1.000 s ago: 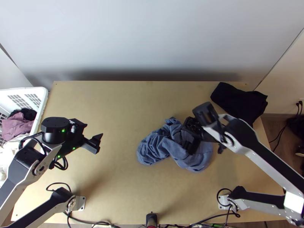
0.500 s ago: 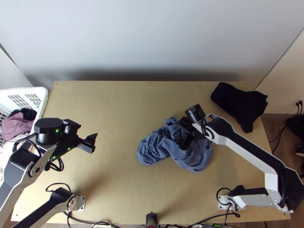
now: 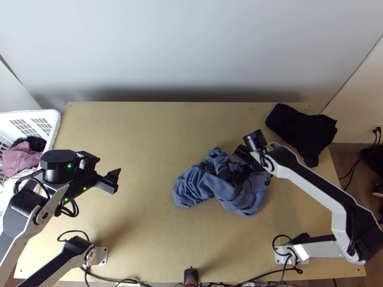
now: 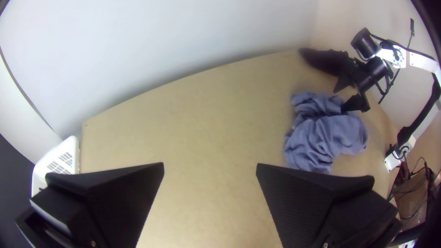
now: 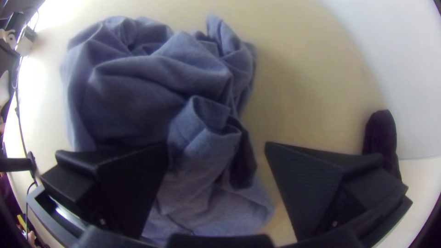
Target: Fold the t-shirt
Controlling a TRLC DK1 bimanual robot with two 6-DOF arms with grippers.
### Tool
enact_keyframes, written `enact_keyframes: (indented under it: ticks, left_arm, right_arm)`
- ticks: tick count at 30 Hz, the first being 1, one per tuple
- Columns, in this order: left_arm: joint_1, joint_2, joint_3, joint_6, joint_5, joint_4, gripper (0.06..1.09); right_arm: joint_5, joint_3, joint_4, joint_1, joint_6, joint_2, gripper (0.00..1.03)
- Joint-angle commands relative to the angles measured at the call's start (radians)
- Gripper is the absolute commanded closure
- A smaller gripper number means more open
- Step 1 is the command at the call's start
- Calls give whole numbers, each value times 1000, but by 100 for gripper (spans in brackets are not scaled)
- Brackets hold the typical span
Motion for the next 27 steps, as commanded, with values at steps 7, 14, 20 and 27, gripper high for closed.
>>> enact_keyframes:
  ticks: [7,14,20,27]
  left_arm:
    - [-1,-9,-5,2,0,6,11]
    - [-10,-12,-11,2,2,14,11]
    - [-20,-17,-11,-1,2,17,11]
    - [-51,-11,-14,-9,3,44,11]
  right_arm:
    - [-30,38,-20,-34,-35,-31,100]
    - [-7,178,-86,-3,-31,-131,100]
    - [188,485,-182,95,-128,-219,100]
    - [432,686,-172,282,-265,-350,100]
